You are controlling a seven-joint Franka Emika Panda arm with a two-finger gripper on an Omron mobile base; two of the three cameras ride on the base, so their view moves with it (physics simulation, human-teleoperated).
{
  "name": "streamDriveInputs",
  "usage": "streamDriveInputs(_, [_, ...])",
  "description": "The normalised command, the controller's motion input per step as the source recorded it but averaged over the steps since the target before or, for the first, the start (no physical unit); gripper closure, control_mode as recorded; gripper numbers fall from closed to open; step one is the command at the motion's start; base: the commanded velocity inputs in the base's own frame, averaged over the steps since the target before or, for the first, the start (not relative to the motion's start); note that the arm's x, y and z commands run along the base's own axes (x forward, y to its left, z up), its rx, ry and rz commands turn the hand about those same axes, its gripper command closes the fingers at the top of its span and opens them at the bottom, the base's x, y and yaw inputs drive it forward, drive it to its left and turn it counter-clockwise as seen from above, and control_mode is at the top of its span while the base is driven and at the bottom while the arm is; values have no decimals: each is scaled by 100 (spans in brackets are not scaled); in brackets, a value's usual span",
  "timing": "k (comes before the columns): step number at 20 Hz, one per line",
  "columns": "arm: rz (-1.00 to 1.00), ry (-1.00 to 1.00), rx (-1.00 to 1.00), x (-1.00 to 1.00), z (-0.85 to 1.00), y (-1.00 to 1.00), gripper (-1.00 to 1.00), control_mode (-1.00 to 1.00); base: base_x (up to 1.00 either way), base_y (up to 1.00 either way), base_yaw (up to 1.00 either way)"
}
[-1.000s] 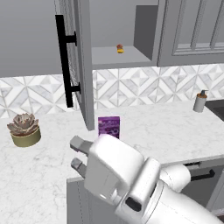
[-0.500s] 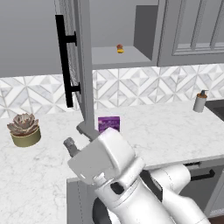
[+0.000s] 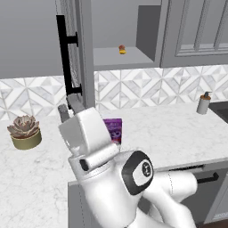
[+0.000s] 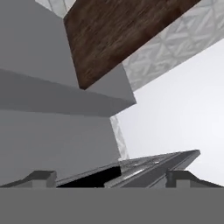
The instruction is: Pick the cereal and place it on the digital scale for weighing, and close the cabinet.
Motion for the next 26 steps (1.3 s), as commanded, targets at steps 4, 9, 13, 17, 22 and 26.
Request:
streamDriveInputs(4, [-55, -10, 40, -42, -91, 45, -100, -100, 0, 0, 0])
streamDriveInputs(9, [-8, 5, 61, -9, -100, 0, -100, -100, 0, 0, 0])
streamDriveInputs(13, [0, 19, 57, 0, -100, 23, -100, -100, 0, 0, 0])
streamDriveInputs(17, [-1, 20, 52, 11, -70, 18, -100, -100, 0, 0, 0])
streamDriveInputs(22, [-8, 42, 4, 31, 0, 13, -100, -100, 0, 0, 0])
streamDriveInputs(26, [-19, 62, -10, 46, -4, 39, -100, -100, 0, 0, 0])
